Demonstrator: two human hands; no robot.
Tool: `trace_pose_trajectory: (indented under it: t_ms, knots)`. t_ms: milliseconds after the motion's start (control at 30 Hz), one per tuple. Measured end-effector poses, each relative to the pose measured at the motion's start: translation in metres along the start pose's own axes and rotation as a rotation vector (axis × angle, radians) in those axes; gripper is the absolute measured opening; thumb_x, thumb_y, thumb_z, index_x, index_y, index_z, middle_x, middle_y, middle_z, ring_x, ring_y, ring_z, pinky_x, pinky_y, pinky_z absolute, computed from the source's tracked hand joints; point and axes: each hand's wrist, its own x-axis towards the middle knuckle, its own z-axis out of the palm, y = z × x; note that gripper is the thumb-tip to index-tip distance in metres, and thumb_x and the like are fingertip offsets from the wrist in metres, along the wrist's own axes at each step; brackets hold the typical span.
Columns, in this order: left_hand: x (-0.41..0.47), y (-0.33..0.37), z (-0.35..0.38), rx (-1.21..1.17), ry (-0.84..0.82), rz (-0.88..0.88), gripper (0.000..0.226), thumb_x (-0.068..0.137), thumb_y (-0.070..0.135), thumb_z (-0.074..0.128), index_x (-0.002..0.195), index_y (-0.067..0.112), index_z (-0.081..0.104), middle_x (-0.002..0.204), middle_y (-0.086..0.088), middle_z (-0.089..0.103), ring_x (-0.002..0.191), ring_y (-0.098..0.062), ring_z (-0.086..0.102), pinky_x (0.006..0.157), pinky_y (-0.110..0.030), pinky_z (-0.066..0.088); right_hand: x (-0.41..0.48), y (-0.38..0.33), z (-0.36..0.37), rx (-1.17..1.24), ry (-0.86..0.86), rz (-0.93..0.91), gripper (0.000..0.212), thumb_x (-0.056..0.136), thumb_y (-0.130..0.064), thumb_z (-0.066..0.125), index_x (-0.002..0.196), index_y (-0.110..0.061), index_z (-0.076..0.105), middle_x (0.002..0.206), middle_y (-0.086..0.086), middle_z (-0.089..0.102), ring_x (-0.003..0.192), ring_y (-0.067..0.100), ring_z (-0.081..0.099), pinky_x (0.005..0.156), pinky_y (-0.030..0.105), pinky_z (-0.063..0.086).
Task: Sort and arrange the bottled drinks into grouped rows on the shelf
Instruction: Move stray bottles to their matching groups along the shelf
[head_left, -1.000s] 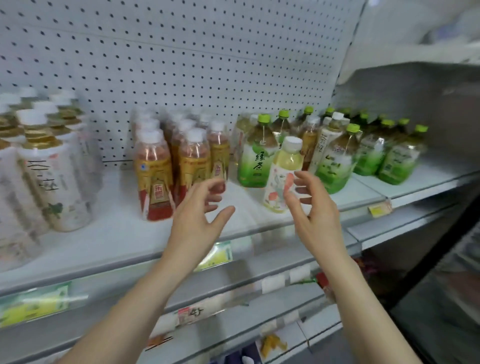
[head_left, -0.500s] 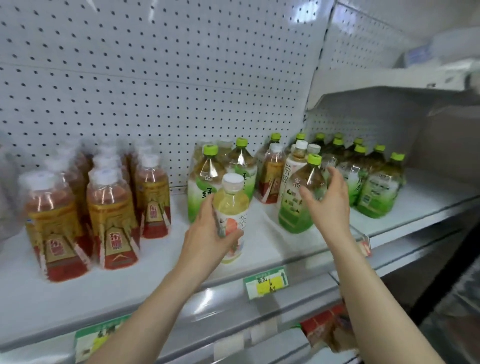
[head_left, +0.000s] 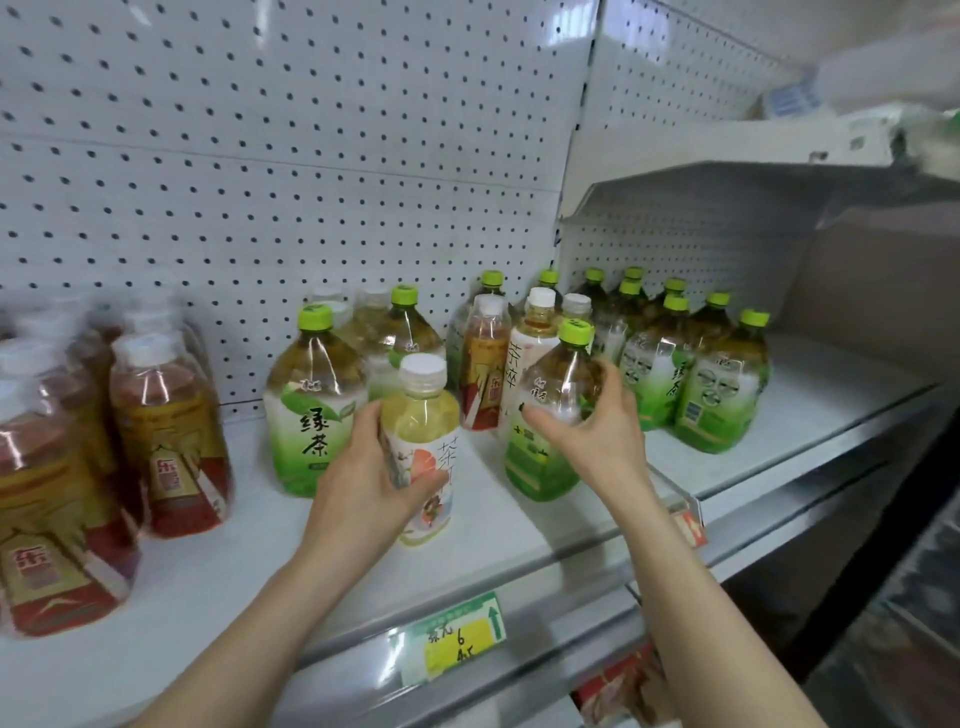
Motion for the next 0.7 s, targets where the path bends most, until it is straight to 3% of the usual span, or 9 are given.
trace_pose_trajectory:
  t_ms: [200, 300, 367, 500, 600, 700]
  knots:
    - [0.016, 0.01, 0.05, 0.014, 0.086, -0.044, 0.076, 0.064, 0.038, 0.088, 0.117, 0.051, 0.035, 0.1, 0.031, 0.058, 0.094, -0.011, 0.063, 0.073, -0.029, 0.046, 0.021, 0.042, -0.039, 0.074, 0.013, -0.076, 0.107, 0.059, -0.067, 0.079, 0.146, -0.038, 0.025, 0.146, 0.002, 0.042, 0.129, 0.023, 0.045, 0.099, 0.043, 0.04]
    - [0.019, 0.026, 0.078, 0.019, 0.119, -0.055, 0.077, 0.064, 0.038, 0.087, 0.117, 0.055, 0.035, 0.1, 0.038, 0.056, 0.096, -0.008, 0.062, 0.072, -0.024, 0.046, 0.044, 0.07, -0.069, 0.054, 0.026, -0.066, 0.107, 0.06, -0.07, 0.077, 0.146, -0.041, 0.021, 0.15, 0.005, 0.037, 0.132, 0.028, 0.043, 0.103, 0.049, 0.041]
    - [0.022, 0.037, 0.095, 0.032, 0.151, -0.064, 0.077, 0.065, 0.038, 0.087, 0.123, 0.048, 0.038, 0.105, 0.032, 0.059, 0.1, -0.011, 0.062, 0.077, -0.029, 0.049, 0.062, 0.089, -0.085, 0.028, 0.034, -0.067, 0.108, 0.062, -0.068, 0.078, 0.148, -0.038, 0.02, 0.152, 0.007, 0.034, 0.135, 0.031, 0.041, 0.105, 0.055, 0.041]
    - [0.024, 0.048, 0.119, 0.045, 0.233, -0.096, 0.078, 0.065, 0.038, 0.086, 0.127, 0.044, 0.038, 0.112, 0.019, 0.063, 0.104, -0.017, 0.064, 0.085, -0.04, 0.052, 0.085, 0.116, -0.095, 0.021, -0.013, -0.086, 0.108, 0.066, -0.065, 0.079, 0.15, -0.033, 0.019, 0.152, 0.01, 0.036, 0.135, 0.033, 0.042, 0.103, 0.051, 0.04]
    - [0.023, 0.05, 0.126, 0.06, 0.298, -0.119, 0.08, 0.067, 0.039, 0.086, 0.129, 0.045, 0.037, 0.108, 0.023, 0.059, 0.104, -0.016, 0.062, 0.085, -0.038, 0.051, 0.09, 0.122, -0.095, 0.027, -0.035, -0.138, 0.107, 0.068, -0.064, 0.078, 0.151, -0.032, 0.018, 0.15, 0.011, 0.037, 0.134, 0.033, 0.042, 0.103, 0.049, 0.039]
    - [0.023, 0.051, 0.127, 0.085, 0.325, -0.146, 0.08, 0.067, 0.041, 0.085, 0.129, 0.048, 0.036, 0.102, 0.037, 0.054, 0.102, -0.012, 0.06, 0.081, -0.034, 0.048, 0.083, 0.119, -0.096, -0.016, -0.043, -0.153, 0.106, 0.074, -0.059, 0.076, 0.153, -0.025, 0.013, 0.154, 0.015, 0.028, 0.139, 0.037, 0.034, 0.106, 0.051, 0.037]
